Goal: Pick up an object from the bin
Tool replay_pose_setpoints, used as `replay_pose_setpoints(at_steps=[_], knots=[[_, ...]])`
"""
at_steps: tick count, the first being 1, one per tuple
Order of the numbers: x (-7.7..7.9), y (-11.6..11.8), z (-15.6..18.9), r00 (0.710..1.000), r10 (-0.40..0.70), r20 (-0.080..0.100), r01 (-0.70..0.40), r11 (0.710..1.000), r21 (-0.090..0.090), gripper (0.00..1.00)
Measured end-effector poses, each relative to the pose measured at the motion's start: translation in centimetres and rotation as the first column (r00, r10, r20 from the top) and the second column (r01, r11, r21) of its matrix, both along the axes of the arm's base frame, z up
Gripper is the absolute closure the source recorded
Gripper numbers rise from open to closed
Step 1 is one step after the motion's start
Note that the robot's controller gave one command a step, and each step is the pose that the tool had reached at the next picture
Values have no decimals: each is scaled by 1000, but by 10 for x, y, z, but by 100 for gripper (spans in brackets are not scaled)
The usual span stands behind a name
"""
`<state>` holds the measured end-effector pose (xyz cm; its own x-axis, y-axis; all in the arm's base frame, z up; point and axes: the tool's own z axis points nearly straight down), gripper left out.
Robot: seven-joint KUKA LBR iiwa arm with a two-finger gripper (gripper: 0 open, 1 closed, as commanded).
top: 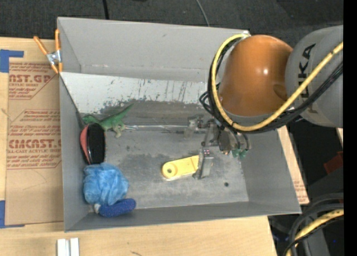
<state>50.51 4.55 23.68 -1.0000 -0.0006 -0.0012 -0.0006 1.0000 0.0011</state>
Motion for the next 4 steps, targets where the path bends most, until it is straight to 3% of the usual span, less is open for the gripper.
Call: replay_pose_setpoints(at_steps=[1,2,3,4], knots=[[4,-2,-35,998,68,4,-68,998,-1,0],[0,-2,-103,993,119,4,-119,993,-1,0],[18,-4,-162,999,43,5,-43,999,1,100],[18,-4,-162,999,43,5,-43,999,1,100]])
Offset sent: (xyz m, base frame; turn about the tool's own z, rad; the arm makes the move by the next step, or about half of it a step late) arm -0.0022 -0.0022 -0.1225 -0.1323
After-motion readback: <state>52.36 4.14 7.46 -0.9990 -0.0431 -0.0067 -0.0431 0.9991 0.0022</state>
